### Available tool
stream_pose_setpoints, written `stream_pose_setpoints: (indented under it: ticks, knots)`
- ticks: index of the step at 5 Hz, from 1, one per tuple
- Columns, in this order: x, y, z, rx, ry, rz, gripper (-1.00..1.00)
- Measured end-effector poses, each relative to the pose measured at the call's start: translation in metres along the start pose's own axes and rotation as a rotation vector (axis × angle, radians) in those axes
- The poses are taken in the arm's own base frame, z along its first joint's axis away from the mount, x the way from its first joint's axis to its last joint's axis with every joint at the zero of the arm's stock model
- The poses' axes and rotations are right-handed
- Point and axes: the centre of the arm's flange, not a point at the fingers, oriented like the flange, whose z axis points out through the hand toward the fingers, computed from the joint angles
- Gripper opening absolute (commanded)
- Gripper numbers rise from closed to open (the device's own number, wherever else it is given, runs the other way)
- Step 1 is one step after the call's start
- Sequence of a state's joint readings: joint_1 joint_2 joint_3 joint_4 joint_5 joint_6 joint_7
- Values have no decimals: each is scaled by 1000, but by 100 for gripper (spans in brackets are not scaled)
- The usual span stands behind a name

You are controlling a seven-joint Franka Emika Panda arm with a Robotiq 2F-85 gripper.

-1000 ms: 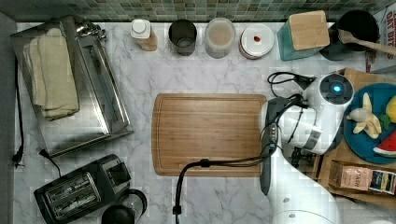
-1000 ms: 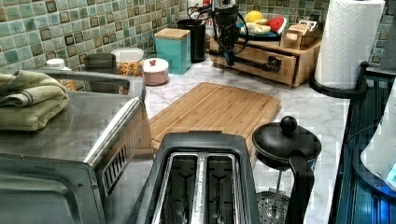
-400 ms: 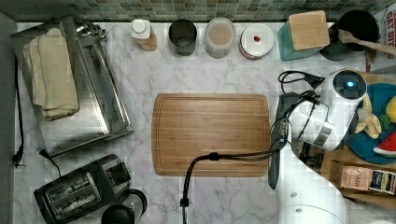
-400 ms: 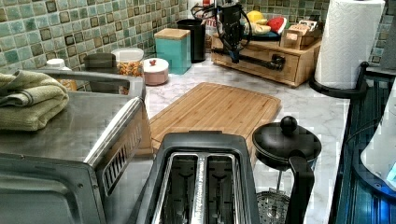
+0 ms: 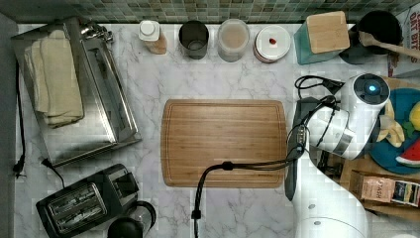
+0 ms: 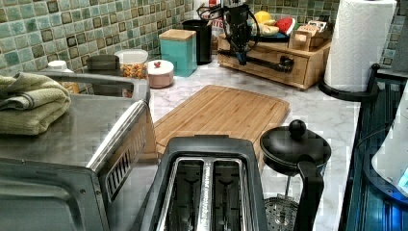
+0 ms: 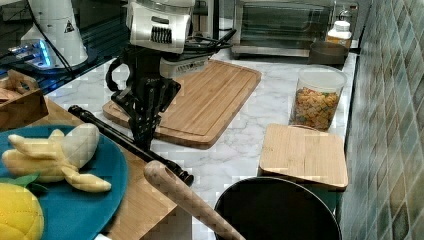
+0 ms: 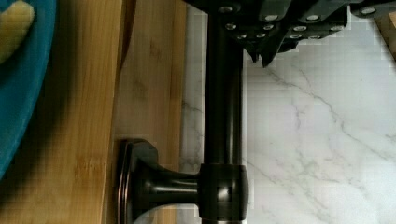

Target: Close the drawer.

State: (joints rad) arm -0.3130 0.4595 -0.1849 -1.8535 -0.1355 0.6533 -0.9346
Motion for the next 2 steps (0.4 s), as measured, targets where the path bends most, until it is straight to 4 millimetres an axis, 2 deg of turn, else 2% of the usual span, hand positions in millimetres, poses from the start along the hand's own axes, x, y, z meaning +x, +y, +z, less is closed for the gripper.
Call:
stream_pose_setpoints:
  ticks: [2]
  knots:
    - [2, -1, 0, -2, -4, -2, -100]
